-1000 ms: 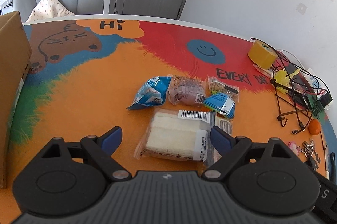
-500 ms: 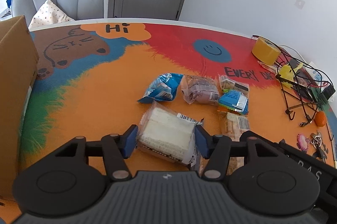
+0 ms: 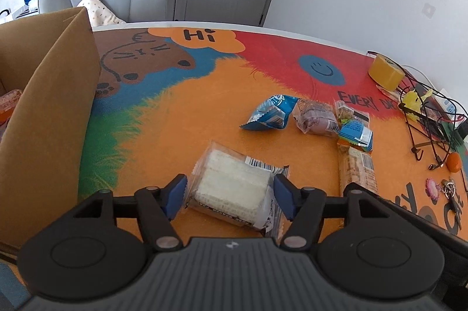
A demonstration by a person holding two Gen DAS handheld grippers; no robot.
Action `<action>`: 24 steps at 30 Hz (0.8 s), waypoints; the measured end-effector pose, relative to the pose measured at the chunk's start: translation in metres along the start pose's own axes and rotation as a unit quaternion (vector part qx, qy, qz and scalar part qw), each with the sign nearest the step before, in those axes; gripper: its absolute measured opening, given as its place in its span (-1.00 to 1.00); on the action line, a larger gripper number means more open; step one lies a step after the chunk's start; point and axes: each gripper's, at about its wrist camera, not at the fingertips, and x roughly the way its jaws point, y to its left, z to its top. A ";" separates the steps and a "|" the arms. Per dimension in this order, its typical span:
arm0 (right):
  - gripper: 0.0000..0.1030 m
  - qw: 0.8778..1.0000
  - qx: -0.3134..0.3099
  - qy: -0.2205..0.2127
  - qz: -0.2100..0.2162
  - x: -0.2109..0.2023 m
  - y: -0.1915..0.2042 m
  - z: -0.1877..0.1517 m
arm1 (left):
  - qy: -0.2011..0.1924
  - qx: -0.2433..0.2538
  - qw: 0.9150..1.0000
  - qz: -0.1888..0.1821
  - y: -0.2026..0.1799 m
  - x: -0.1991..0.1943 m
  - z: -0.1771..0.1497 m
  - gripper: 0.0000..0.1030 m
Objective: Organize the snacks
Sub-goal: 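Grasp the wrapped bread roll with the right tool while the left grasps the white cake pack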
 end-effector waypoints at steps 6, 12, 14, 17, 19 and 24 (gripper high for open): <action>-0.32 1.000 0.018 -0.012 -0.005 -0.014 -0.009 -0.006 | 0.002 0.031 0.999 0.008 -0.009 0.001 -0.008 0.50; -0.32 0.998 0.046 -0.033 -0.003 -0.029 -0.019 -0.017 | -0.004 0.077 0.997 0.025 -0.017 0.005 -0.020 0.38; -0.32 0.998 0.057 -0.039 0.000 -0.031 -0.021 -0.020 | -0.006 0.080 0.997 0.021 -0.017 0.002 -0.020 0.16; -0.32 0.997 0.066 -0.046 0.006 -0.034 -0.022 -0.022 | -0.005 0.068 0.998 0.015 -0.012 -0.003 -0.018 0.04; -0.32 0.997 0.064 -0.051 0.011 -0.037 -0.019 -0.022 | -0.012 0.066 0.998 0.017 -0.010 -0.009 -0.020 0.02; -0.32 0.996 0.061 -0.063 0.025 -0.046 -0.012 -0.023 | -0.034 0.059 0.998 0.016 -0.002 -0.029 -0.019 0.01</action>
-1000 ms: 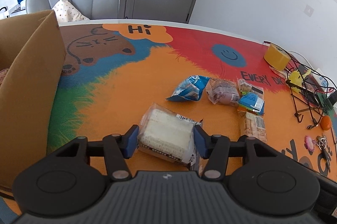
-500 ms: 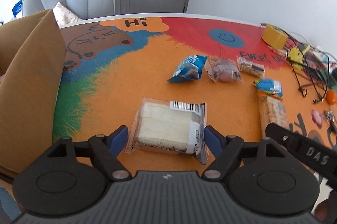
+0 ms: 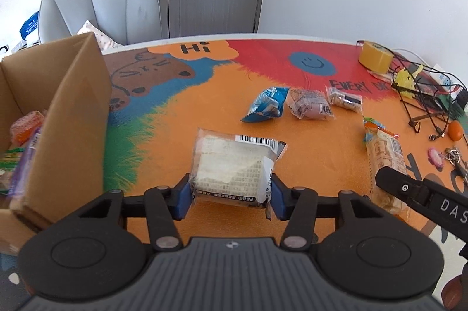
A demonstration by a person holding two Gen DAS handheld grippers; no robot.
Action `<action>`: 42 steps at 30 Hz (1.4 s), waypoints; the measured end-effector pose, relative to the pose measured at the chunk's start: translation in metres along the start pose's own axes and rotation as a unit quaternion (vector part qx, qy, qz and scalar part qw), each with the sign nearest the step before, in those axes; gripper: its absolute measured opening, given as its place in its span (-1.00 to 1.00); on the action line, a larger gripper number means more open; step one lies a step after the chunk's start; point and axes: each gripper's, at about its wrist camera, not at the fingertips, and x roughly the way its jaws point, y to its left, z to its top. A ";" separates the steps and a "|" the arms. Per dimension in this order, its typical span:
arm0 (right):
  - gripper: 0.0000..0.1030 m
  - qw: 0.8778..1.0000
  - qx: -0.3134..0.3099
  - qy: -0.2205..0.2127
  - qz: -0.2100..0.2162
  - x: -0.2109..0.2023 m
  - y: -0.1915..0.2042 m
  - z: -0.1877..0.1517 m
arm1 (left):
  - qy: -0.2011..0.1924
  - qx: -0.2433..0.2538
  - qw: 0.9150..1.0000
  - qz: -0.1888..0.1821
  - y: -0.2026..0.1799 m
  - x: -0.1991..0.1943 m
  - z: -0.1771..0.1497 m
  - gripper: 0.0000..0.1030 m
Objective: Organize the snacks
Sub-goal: 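Grasp the wrapped bread roll with the right tool while the left grasps the white cake pack, then carry the bread roll and white cake pack over the cardboard box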
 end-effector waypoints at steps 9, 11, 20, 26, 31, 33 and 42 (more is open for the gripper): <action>-0.32 0.999 -0.010 -0.019 0.027 -0.020 0.021 -0.003 | -0.044 -0.013 0.999 0.004 0.017 -0.042 0.004 0.01; -0.32 0.999 -0.012 -0.023 0.032 -0.025 0.025 -0.004 | -0.054 -0.017 0.998 0.004 0.022 -0.051 0.003 0.01; -0.32 0.997 -0.034 -0.037 0.051 -0.047 0.050 -0.012 | -0.081 -0.036 0.996 0.009 0.045 -0.086 -0.005 0.01; -0.32 0.995 -0.055 -0.046 0.069 -0.058 0.073 -0.014 | -0.103 -0.050 0.993 0.016 0.067 -0.110 -0.005 0.01; -0.32 0.993 -0.069 -0.047 0.083 -0.063 0.093 -0.016 | -0.117 -0.068 0.991 0.018 0.089 -0.127 -0.003 0.01; -0.32 0.992 -0.077 -0.047 0.089 -0.064 0.101 -0.017 | -0.123 -0.075 0.989 0.021 0.097 -0.133 -0.001 0.01; -0.32 0.988 -0.097 -0.041 0.115 -0.059 0.137 -0.015 | -0.137 -0.105 0.984 0.043 0.139 -0.143 0.005 0.01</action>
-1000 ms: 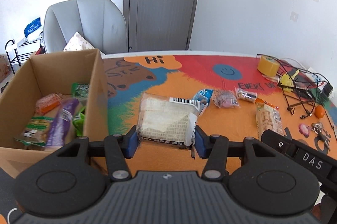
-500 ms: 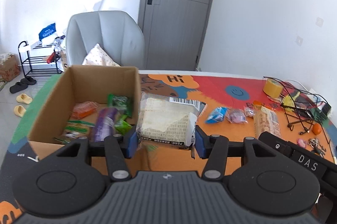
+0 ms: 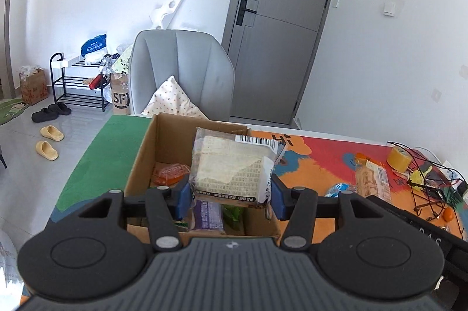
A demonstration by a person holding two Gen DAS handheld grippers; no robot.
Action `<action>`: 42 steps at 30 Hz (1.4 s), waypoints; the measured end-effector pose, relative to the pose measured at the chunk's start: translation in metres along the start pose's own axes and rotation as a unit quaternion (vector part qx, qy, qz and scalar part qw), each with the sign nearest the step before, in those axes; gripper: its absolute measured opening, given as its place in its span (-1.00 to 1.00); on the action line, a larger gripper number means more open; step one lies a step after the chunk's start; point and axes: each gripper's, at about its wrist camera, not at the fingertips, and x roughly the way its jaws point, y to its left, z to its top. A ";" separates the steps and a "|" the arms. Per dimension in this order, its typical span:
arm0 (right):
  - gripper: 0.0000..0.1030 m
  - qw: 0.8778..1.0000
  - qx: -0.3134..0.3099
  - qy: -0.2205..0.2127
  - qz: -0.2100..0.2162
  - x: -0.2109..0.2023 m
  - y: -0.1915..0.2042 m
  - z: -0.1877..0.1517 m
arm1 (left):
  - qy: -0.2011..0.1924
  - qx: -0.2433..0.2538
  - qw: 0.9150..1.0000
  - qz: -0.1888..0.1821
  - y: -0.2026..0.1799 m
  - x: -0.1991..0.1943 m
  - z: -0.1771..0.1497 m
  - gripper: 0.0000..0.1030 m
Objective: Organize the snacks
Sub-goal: 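Carry the bread roll and white cake pack over the cardboard box, then open the left tool to drop the cake pack while the right drops the bread roll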
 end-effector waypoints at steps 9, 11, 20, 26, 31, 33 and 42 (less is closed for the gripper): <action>-0.32 0.999 -0.032 0.008 0.023 0.021 0.037 0.008 | 0.013 -0.032 0.999 0.013 0.037 0.017 0.009 0.02; -0.32 0.999 -0.036 0.011 0.026 0.027 0.042 0.010 | 0.019 -0.036 0.999 0.013 0.042 0.023 0.010 0.02; -0.32 0.997 -0.052 0.036 0.039 0.055 0.067 0.009 | 0.026 -0.034 0.999 0.002 0.056 0.028 0.013 0.30; -0.32 0.995 -0.064 0.048 0.051 0.071 0.085 0.011 | 0.010 -0.060 0.998 0.029 0.081 0.026 0.026 0.37; -0.32 0.994 -0.075 0.059 0.060 0.083 0.102 0.011 | 0.011 -0.081 0.996 0.044 0.101 0.029 0.031 0.38; -0.32 0.993 -0.079 0.063 0.065 0.088 0.109 0.011 | 0.015 -0.087 0.995 0.049 0.107 0.030 0.031 0.38; 0.31 0.992 -0.049 0.065 0.100 0.099 0.123 0.009 | 0.015 -0.105 0.992 0.069 0.130 0.028 0.033 0.47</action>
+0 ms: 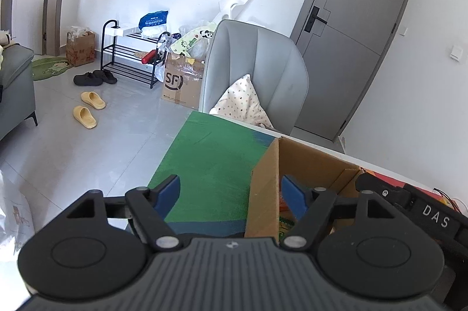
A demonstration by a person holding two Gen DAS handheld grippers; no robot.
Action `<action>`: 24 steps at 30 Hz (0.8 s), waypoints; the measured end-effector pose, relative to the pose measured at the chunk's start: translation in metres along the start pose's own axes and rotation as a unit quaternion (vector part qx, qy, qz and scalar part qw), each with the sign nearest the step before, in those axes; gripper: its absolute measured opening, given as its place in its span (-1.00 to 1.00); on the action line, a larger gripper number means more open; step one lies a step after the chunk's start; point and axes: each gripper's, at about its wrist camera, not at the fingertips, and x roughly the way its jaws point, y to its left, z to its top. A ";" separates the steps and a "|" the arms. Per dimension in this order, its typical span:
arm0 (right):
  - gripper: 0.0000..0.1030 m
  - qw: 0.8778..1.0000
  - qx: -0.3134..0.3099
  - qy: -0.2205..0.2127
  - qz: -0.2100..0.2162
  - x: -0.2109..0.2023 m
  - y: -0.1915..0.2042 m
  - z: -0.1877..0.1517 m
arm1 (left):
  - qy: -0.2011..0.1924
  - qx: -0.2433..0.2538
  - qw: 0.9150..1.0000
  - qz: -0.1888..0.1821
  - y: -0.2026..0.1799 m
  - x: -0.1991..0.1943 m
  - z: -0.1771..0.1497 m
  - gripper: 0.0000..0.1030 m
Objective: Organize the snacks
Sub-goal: 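Open the left tool to drop the cake pack while the right drops the bread roll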
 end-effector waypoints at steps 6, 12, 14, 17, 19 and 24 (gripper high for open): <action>0.31 1.000 0.013 0.003 -0.019 -0.011 -0.013 -0.002 | 0.004 0.006 1.000 -0.005 -0.008 -0.001 -0.004 0.51; 0.34 0.999 0.018 0.000 -0.036 -0.028 -0.031 -0.004 | 0.006 0.030 0.999 -0.021 -0.029 -0.005 -0.012 0.65; 0.39 0.999 0.021 0.001 -0.042 -0.033 -0.037 -0.006 | 0.010 0.037 0.999 -0.025 -0.037 -0.005 -0.017 0.66; 0.45 0.998 0.024 -0.002 -0.050 -0.042 -0.048 -0.008 | 0.013 0.045 0.999 -0.028 -0.047 -0.005 -0.022 0.67; 0.47 0.998 0.029 -0.005 -0.055 -0.048 -0.056 -0.009 | 0.015 0.048 0.998 -0.030 -0.054 -0.006 -0.026 0.67; 0.56 0.997 0.043 -0.014 -0.070 -0.064 -0.076 -0.011 | 0.017 0.062 0.997 -0.042 -0.074 -0.010 -0.034 0.68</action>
